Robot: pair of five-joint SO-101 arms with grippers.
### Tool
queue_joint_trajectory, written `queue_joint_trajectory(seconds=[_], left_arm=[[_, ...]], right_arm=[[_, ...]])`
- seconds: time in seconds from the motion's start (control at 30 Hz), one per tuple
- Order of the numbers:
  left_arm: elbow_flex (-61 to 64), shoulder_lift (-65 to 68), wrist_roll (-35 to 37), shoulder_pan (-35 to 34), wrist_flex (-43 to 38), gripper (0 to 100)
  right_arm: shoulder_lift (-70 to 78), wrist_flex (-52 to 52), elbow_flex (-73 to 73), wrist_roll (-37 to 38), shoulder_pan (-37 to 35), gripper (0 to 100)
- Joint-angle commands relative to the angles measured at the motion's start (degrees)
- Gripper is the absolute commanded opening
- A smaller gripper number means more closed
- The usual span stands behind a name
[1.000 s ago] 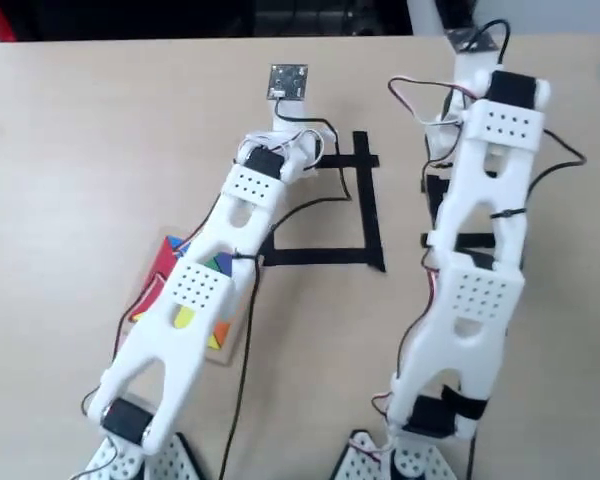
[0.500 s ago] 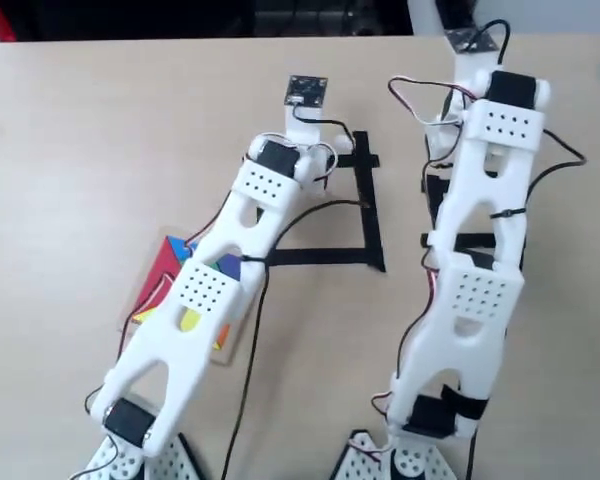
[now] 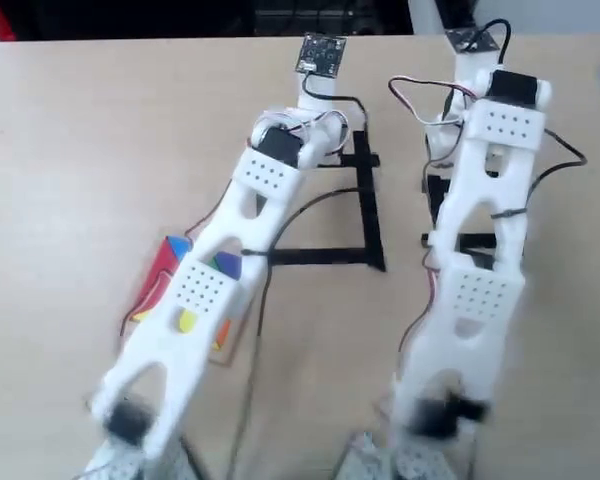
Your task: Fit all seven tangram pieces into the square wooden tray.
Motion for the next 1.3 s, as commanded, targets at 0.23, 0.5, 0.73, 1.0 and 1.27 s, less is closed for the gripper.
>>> queue_joint_trajectory(seconds=[0.23, 0.5, 0.73, 1.0, 1.27], left_arm=[[2.3, 2.3, 7.9, -3.9, 3.6, 3], [2.0, 2.4, 13.7, -4.0, 16.6, 3], [-3.8, 1.7, 12.2, -1.2, 32.4, 3], [-5.9, -8.9, -5.9, 10.1, 37.6, 3], [-5.9, -25.6, -16.5, 10.2, 38.5, 3]], right_arm=[[-3.8, 1.6, 2.6, 2.0, -0.8, 1.1], [-3.9, 1.5, 3.2, 3.1, -0.4, 1.1], [-3.9, 1.5, 3.2, 3.1, 0.3, 1.1], [-5.3, 1.5, 3.2, 3.0, 0.6, 1.1], [-10.9, 1.6, 3.8, 2.5, 1.7, 1.1]])
